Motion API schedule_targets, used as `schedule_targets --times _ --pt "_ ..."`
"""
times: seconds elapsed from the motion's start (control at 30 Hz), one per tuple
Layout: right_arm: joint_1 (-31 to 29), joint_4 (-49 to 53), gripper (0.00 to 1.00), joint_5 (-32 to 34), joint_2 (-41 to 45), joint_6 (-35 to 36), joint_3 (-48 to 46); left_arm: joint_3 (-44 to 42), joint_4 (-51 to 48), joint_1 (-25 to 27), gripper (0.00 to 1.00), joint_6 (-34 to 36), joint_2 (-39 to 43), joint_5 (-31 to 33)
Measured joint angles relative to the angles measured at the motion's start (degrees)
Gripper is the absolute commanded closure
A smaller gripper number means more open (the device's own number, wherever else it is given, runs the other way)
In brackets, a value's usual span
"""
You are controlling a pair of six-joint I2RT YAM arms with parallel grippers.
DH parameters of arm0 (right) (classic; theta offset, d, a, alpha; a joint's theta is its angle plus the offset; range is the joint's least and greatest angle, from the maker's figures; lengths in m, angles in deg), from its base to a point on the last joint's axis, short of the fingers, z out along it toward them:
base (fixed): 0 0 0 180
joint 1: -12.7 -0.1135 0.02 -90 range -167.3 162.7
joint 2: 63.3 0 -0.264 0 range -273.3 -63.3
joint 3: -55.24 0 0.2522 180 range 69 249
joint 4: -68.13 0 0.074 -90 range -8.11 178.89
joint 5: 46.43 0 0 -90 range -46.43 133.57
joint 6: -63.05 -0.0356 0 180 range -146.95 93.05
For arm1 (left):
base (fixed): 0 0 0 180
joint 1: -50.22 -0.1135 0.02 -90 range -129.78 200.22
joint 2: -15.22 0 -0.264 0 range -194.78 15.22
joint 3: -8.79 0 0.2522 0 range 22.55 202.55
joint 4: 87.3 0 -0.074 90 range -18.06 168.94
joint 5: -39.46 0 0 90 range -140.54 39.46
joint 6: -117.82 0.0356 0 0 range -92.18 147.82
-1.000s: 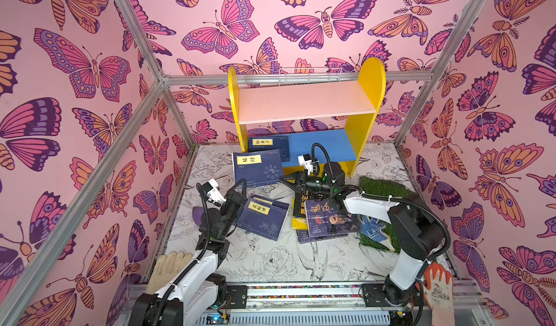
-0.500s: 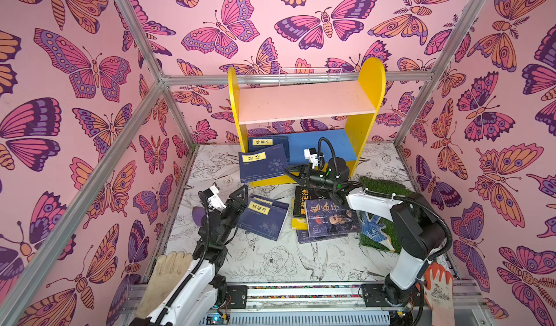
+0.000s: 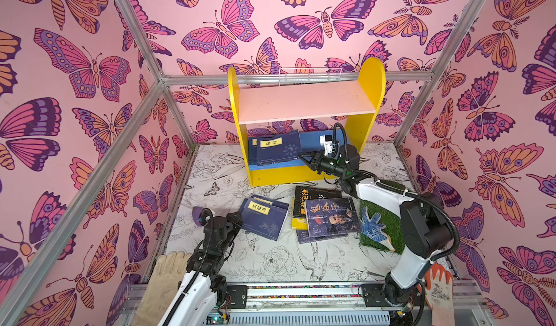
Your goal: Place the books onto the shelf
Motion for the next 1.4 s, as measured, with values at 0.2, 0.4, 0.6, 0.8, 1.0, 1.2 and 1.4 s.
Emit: schedule_targets --times 0.2,0.4,0.6,0.8,1.0,1.2,1.4 --pt "-0.1 0.0 1.0 2.4 -8.7 0.5 9.9 0.0 -1.8 0.0 0.41 0.0 0.9 0.3" --pt "-0.7 1.6 1.0 3.6 -15.3 0.9 16.8 0.0 -2.6 0.0 0.41 0.1 0.7 0.2" --pt "-2.8 3.9 1.0 3.9 -17.2 1.6 18.5 0.0 -2.8 0.0 0.4 0.1 0.6 0.0" --pt "-3.3 5.9 1.0 5.5 -17.5 2.2 18.5 0.0 -2.8 0.0 0.4 0.1 0.5 -0.2" --pt "-3.4 6.9 1.0 6.2 -17.7 3.0 18.5 -0.1 -2.8 0.0 0.4 0.1 0.3 -0.3" --pt "-3.4 7.7 1.0 6.4 -17.7 3.5 17.9 -0.1 -2.8 0.0 0.39 0.1 -0.5 -0.4" --pt "-3.4 7.7 1.0 6.4 -17.7 3.5 16.7 -0.1 -2.8 0.0 0.39 0.1 -0.7 -0.4"
